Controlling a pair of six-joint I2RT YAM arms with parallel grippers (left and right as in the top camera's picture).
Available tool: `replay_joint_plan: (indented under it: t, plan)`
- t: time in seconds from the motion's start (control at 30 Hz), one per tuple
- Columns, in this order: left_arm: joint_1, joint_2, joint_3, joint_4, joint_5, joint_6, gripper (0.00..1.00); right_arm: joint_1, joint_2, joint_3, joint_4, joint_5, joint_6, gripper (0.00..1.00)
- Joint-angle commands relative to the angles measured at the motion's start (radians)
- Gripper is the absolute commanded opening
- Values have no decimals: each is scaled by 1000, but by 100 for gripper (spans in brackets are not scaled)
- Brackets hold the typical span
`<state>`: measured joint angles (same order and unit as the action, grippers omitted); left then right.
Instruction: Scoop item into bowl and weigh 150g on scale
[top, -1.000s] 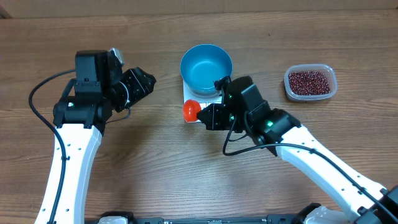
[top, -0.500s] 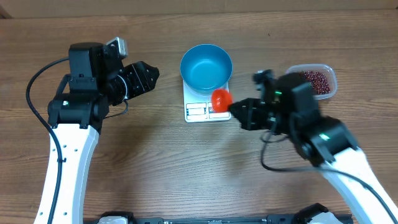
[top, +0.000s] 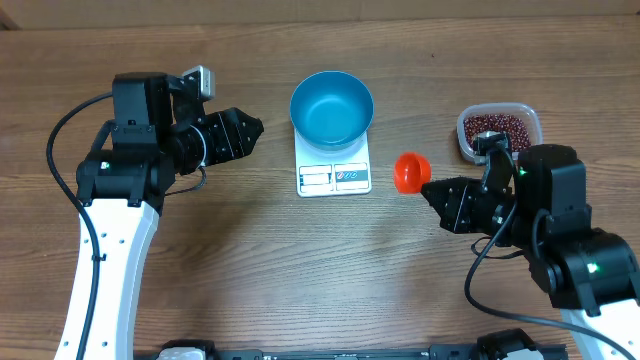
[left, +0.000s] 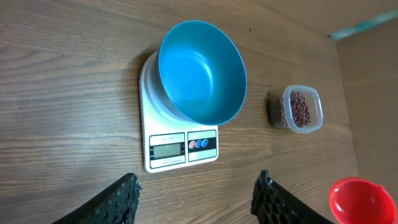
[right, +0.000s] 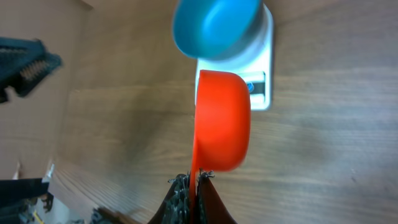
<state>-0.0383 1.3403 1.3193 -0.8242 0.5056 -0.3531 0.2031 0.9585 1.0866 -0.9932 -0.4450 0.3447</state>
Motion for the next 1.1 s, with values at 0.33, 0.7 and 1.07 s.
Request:
replay_joint_plan:
  t: [0.33, 0.7, 1.07]
  plan:
    - [4, 6, 29, 23, -52, 76, 69, -133, 227, 256, -75, 115, -63, 4]
    - [-148, 20, 27, 14, -98, 200, 59, -337, 278, 304, -85, 111, -114, 4]
    - [-481, 242, 27, 51, -312, 77, 4, -367, 278, 304, -94, 111, -133, 4]
